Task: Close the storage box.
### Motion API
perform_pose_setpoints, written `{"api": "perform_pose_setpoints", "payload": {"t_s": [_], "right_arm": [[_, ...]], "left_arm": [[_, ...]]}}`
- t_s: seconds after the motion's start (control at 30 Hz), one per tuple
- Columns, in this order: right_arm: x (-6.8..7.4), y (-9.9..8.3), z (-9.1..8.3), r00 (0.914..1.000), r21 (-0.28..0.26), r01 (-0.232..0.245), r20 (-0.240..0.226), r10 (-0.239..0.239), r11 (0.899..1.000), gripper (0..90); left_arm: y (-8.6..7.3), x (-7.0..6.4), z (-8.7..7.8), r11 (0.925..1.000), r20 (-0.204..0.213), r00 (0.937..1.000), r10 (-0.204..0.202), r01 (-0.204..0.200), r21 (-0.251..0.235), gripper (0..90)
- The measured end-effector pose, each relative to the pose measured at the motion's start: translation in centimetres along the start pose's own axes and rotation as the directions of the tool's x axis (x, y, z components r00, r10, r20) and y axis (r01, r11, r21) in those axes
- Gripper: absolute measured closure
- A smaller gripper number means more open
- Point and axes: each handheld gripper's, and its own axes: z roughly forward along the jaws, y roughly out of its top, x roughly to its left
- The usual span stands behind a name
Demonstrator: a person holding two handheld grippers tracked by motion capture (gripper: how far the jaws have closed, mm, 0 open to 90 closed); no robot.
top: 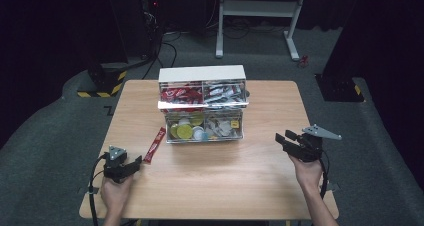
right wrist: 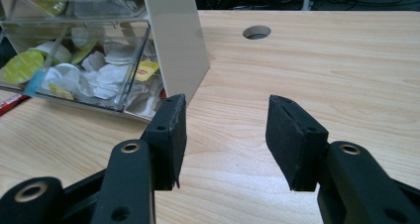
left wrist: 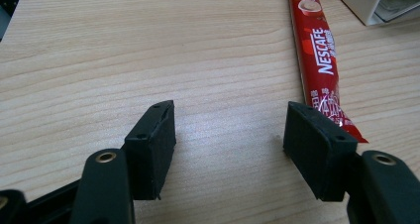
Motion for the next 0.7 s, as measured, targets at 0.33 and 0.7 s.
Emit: {"api": "perform_pose_setpoints", "payload": {"t_s": [0.33, 0.7], "right_arm": [[-0.9, -1.9, 0.7, 0.9994, 0.027, -0.024, 0.027, 0.023, 0.999, 50.4], [-1.4, -3.4, 1.7, 0.9968, 0.069, -0.021, 0.078, 0.016, 0.997, 50.0]], "left_arm": [[0.0, -0.1, 0.0, 1.0, -0.003, 1.0, 0.001, -0.001, 0.001, 37.3], [0.0, -0.1, 0.0, 0.9999, -0.005, 0.9999, 0.009, -0.009, 0.007, 37.2]]}}
